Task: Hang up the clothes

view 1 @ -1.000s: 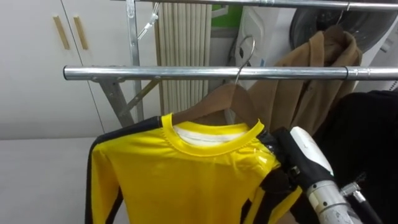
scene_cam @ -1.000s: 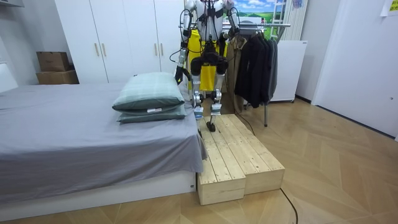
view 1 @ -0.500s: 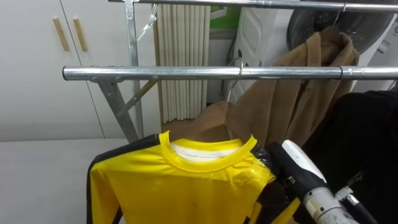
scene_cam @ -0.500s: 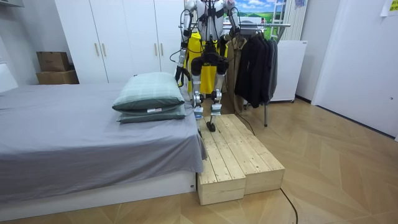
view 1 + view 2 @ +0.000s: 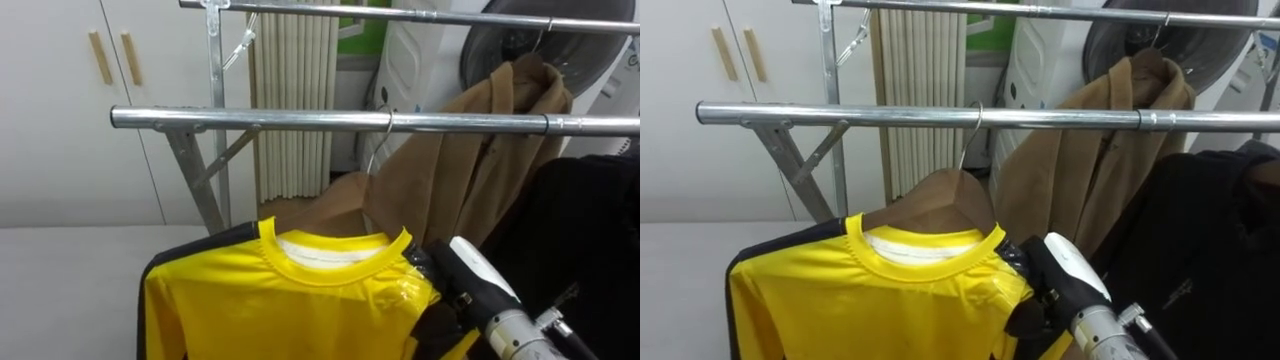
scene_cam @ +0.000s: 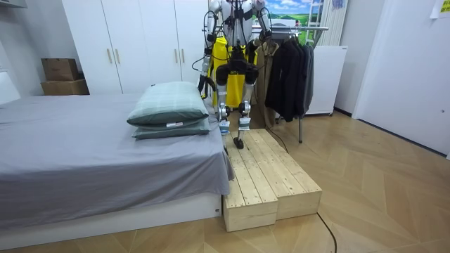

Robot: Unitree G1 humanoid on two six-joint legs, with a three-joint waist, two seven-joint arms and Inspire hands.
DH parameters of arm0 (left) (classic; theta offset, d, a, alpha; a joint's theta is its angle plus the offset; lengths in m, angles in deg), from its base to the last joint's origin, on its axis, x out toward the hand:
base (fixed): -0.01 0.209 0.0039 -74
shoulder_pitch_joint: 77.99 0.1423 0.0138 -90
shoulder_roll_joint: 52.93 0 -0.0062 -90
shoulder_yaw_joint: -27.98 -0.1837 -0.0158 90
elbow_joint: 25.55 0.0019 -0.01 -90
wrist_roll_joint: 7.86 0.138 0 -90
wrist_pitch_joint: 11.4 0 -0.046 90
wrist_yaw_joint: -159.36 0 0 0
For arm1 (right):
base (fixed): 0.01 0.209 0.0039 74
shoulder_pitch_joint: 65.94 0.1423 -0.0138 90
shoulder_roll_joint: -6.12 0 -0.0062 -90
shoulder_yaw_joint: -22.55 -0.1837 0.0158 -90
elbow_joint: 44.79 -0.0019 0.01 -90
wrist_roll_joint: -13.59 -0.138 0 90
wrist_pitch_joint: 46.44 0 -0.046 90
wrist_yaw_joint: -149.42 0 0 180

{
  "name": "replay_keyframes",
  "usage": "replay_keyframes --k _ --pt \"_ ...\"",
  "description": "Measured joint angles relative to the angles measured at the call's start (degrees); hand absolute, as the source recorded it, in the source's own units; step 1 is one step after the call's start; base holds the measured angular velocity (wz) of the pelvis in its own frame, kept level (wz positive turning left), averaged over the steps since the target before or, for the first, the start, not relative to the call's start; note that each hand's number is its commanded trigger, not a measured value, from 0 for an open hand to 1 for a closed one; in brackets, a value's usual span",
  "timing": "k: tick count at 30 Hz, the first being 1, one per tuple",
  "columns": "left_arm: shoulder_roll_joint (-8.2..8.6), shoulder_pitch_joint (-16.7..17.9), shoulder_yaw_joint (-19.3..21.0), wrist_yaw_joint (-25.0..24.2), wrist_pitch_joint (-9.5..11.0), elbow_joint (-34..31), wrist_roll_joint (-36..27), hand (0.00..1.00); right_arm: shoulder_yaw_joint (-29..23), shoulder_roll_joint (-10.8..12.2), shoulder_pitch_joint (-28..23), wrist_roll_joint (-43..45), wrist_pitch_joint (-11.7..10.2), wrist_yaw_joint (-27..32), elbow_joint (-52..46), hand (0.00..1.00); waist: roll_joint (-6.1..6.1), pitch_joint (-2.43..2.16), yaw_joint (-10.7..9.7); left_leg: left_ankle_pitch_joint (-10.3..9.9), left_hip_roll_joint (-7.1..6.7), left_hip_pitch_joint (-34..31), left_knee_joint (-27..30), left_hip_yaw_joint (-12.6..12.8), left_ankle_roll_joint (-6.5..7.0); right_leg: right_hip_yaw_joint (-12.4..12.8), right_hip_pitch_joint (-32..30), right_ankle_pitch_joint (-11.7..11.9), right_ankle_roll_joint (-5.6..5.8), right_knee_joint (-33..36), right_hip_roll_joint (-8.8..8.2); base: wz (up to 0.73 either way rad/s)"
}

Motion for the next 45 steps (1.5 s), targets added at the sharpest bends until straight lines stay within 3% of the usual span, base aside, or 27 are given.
replay_keyframes --k 15,30,45 --pt "0.06 0.04 -0.05 0.72 0.37 -0.55 -0.8 0.0 0.0 0.78 0.02 0.05 -3.95 6.81 6.3 1.0 0.27 -0.02 0.98 -0.07 0.09 0.34 -0.34 -0.04 0.08 -0.33 0.6 0.36 -0.22 -0.81 -0.02 0.0" --pt "0.64 0.32 -0.02 1.41 0.43 -0.53 -0.77 0.0 0.0 1.75 0.0 0.08 -5.88 9.36 8.08 1.0 1.18 -0.05 0.97 -0.06 0.07 0.67 -0.95 -0.04 0.07 -0.48 0.65 0.33 -0.37 -0.86 -0.02 0.0" --pt "1.34 0.25 0.02 1.4 0.44 -0.53 -0.56 0.0 -0.02 1.91 0.01 0.04 -6.04 9.18 8.01 1.0 2.02 -0.2 0.96 -0.06 0.06 0.72 -0.98 -0.04 0.07 -0.4 0.66 0.24 -0.36 -0.8 -0.01 0.0"
